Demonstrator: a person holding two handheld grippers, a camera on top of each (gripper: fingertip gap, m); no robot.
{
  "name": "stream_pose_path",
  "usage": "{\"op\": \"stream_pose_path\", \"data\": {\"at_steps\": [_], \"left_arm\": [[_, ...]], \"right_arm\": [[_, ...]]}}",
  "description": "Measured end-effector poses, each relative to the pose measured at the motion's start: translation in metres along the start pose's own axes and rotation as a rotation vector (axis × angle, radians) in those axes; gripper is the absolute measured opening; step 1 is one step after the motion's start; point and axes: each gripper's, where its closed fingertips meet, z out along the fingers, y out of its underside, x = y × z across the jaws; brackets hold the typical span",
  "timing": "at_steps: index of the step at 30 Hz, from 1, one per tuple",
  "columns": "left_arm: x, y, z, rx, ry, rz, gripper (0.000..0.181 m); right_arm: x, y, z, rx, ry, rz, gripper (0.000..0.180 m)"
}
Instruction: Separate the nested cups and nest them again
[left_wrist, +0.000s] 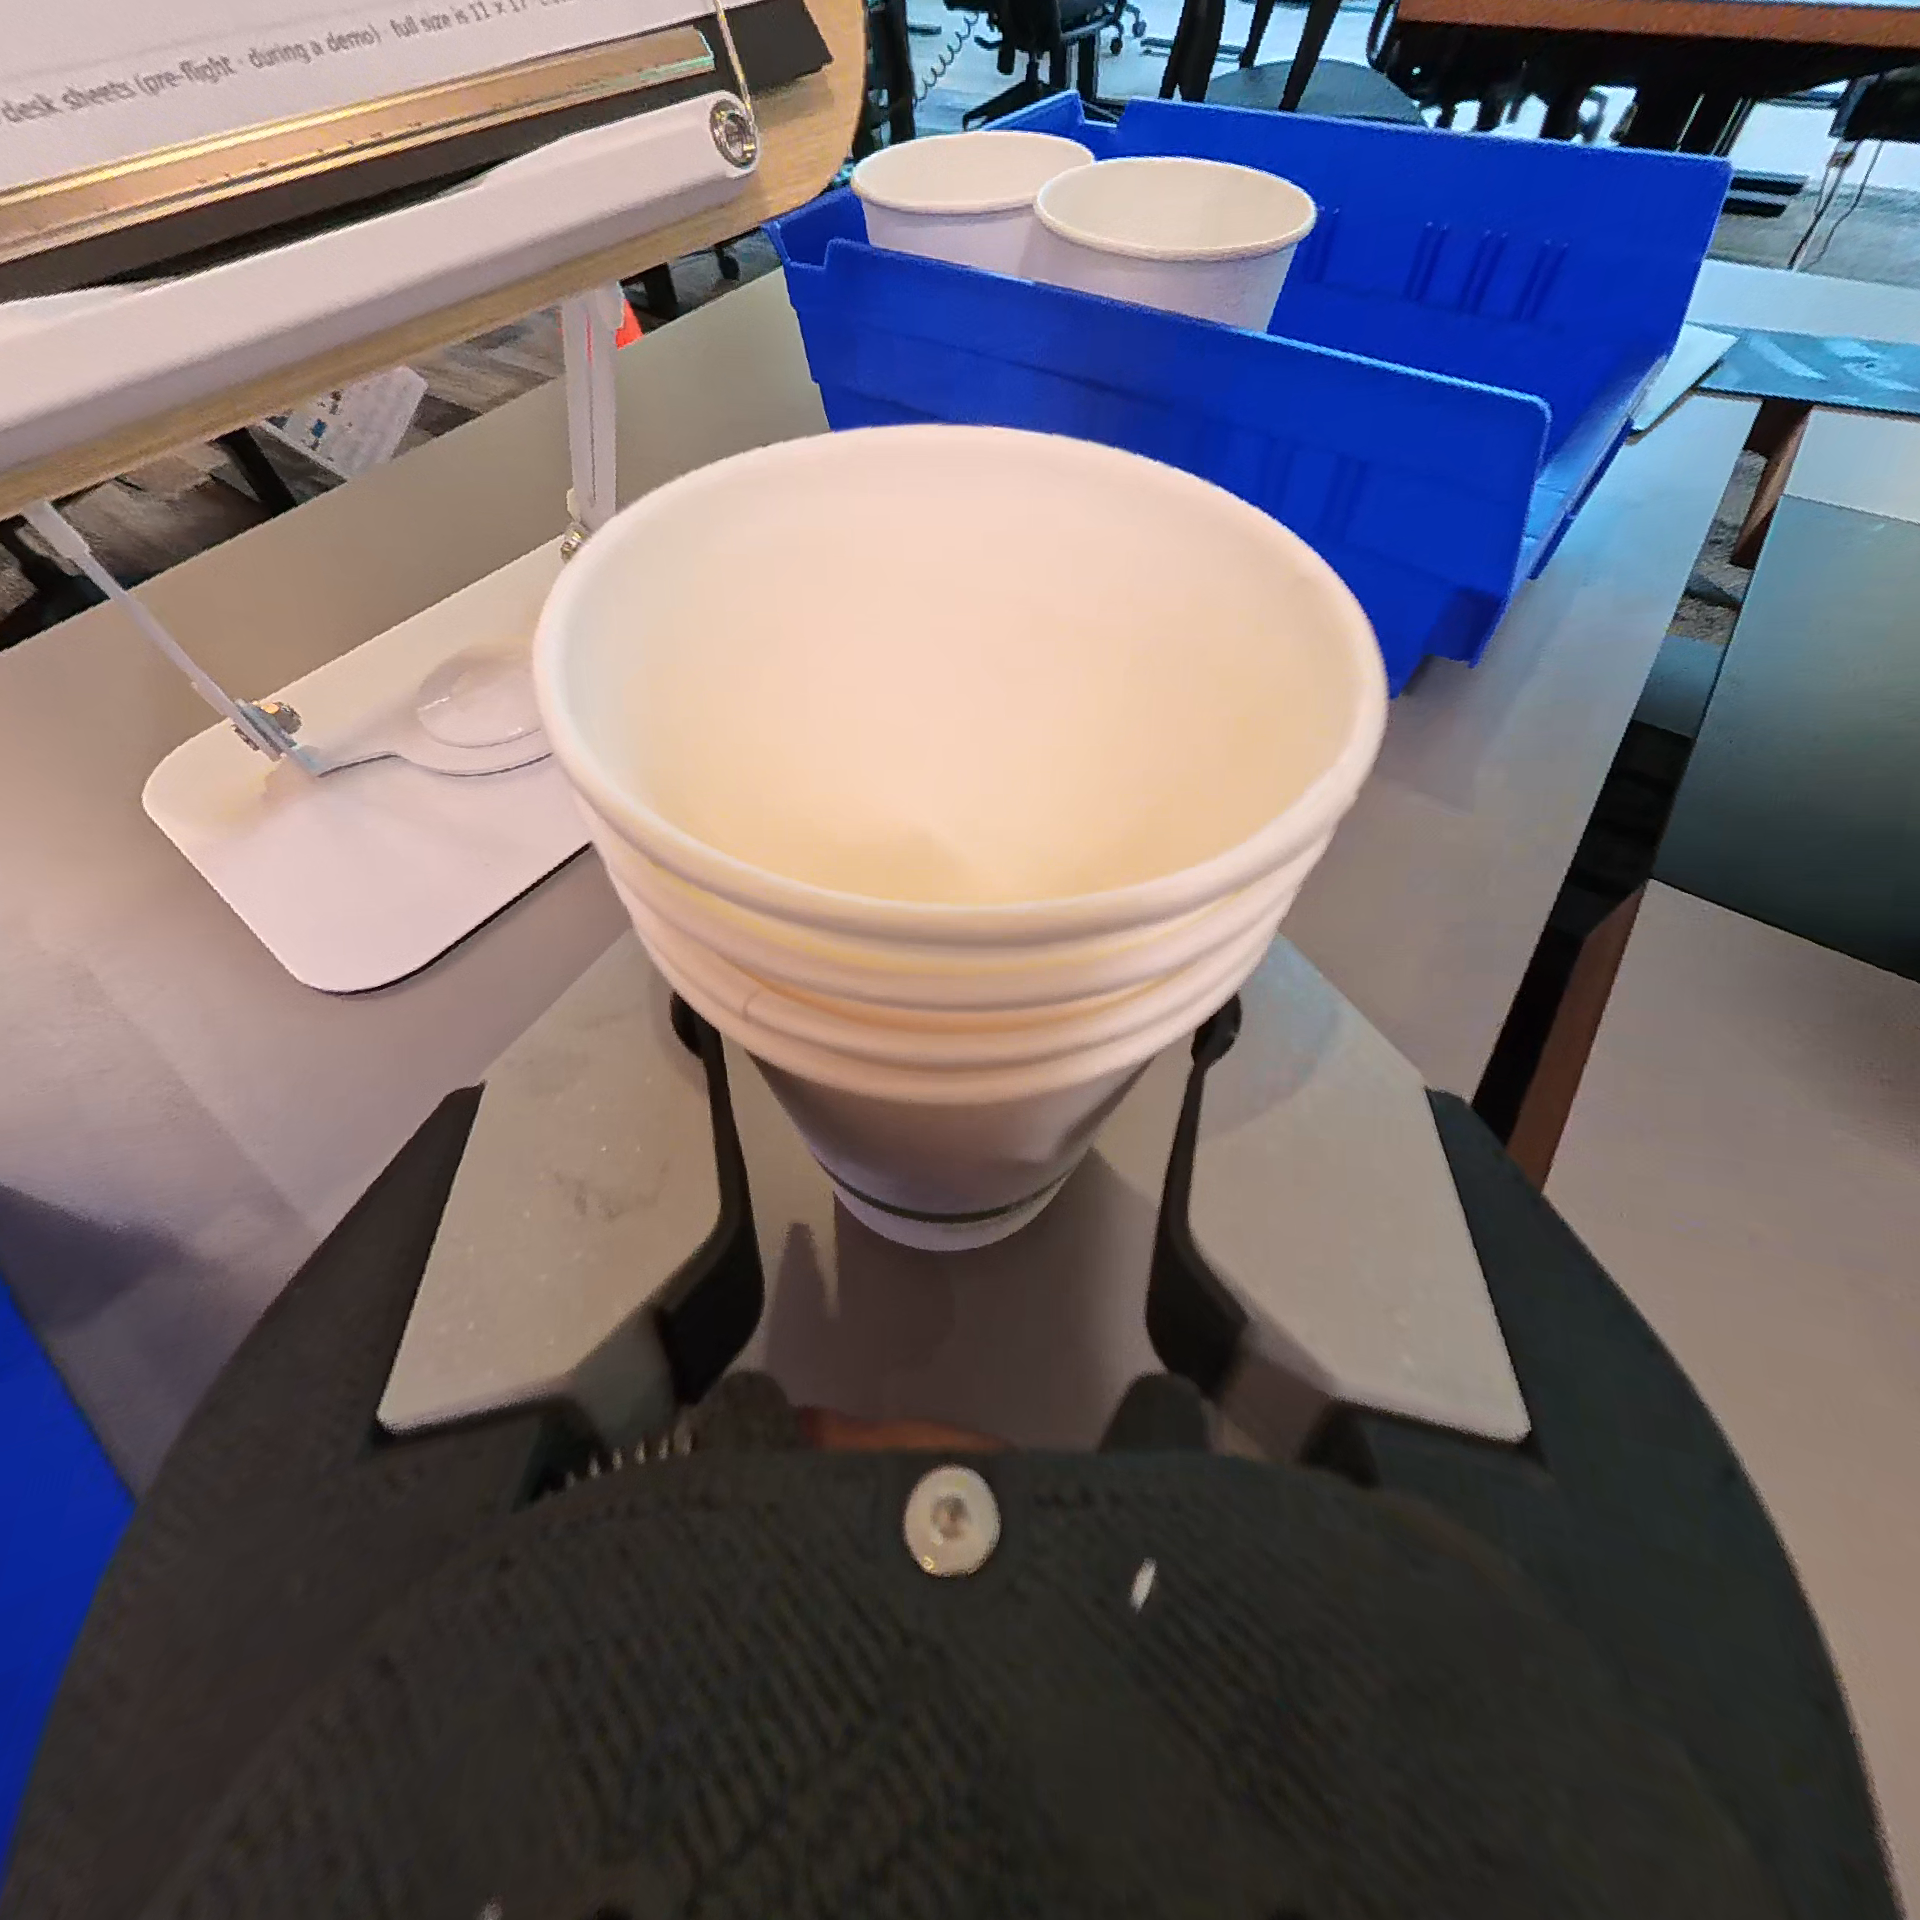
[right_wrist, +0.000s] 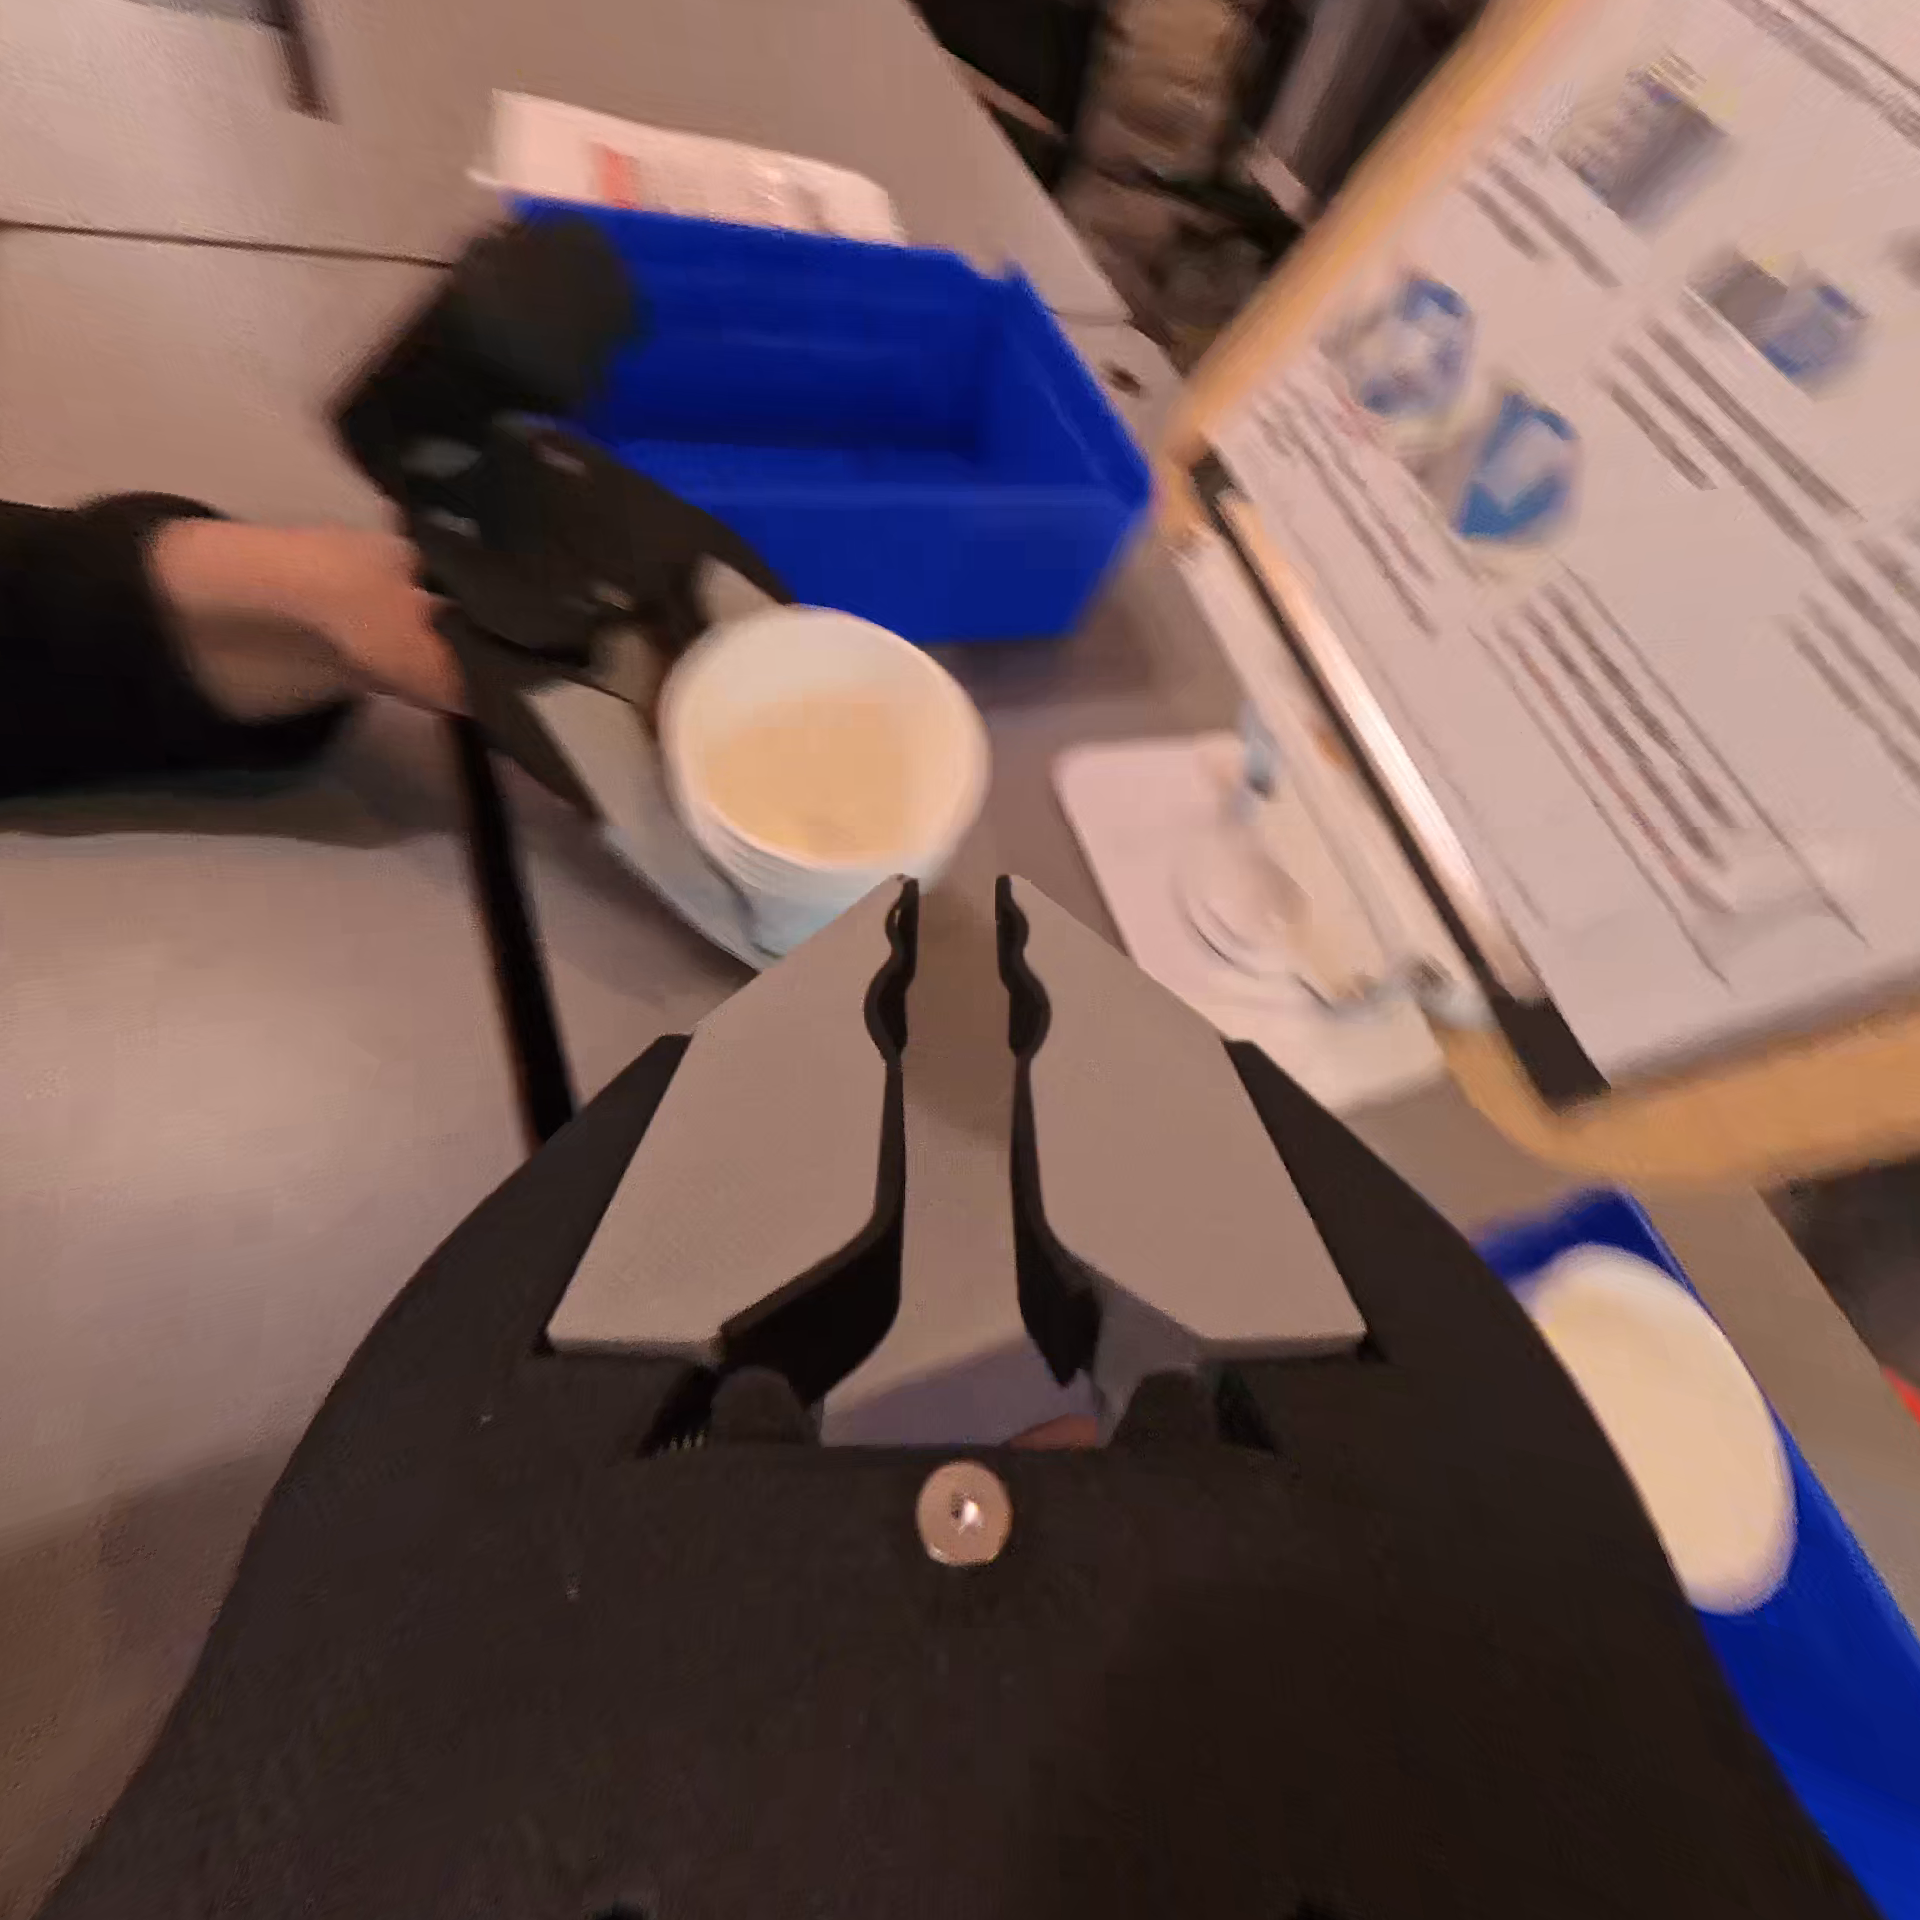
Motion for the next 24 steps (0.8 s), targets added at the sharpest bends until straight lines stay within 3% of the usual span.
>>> {"op": "stream_pose_path", "data": {"at_steps": [4,9,14,19,24], "left_arm": [[0.002,0.0,0.0,-0.003,0.005,0.009,0.092],[0.002,-0.002,-0.001,0.004,0.006,0.008,0.092],[0.003,-0.003,-0.002,0.005,0.006,0.009,0.092],[0.003,-0.004,-0.002,0.005,0.002,0.012,0.092],[0.002,-0.002,-0.002,0.002,0.005,0.006,0.092]], "right_arm": [[-0.062,-0.019,0.041,-0.022,-0.164,-0.118,0.011],[-0.077,-0.003,0.077,-0.132,-0.197,-0.139,0.011],[-0.075,0.001,0.083,-0.135,-0.215,-0.106,0.003],[-0.074,0.009,0.087,-0.174,-0.202,-0.12,0.009],[-0.077,0.01,0.088,-0.181,-0.208,-0.129,0.003]]}}
